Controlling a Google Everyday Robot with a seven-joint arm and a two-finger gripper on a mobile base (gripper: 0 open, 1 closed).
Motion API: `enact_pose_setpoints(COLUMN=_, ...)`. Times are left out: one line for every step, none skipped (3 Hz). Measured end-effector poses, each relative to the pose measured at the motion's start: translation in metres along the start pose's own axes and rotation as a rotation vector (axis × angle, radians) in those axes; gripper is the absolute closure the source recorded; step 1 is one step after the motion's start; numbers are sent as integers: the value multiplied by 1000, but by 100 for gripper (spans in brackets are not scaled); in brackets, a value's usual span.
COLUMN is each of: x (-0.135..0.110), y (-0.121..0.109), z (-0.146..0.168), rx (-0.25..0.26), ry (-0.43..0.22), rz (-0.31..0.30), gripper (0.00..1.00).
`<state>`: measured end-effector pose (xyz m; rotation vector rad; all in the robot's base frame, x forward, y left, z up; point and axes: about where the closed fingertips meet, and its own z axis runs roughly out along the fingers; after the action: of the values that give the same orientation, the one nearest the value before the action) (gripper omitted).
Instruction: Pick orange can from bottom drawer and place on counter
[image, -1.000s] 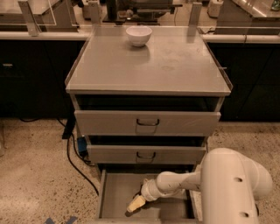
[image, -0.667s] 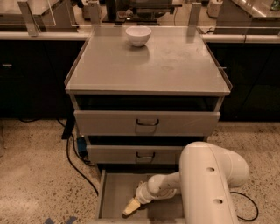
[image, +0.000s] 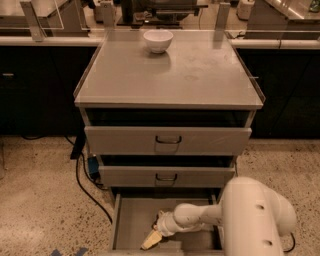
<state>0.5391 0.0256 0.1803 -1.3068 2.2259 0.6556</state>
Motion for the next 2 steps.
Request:
enact_pose_setpoints(x=17, y=3, z=11, rx=-58, ry=-177, rz=54, gripper=0)
enact_pose_setpoints(x=25, y=0, z=10, rx=-62, ry=-265, rz=76, gripper=0)
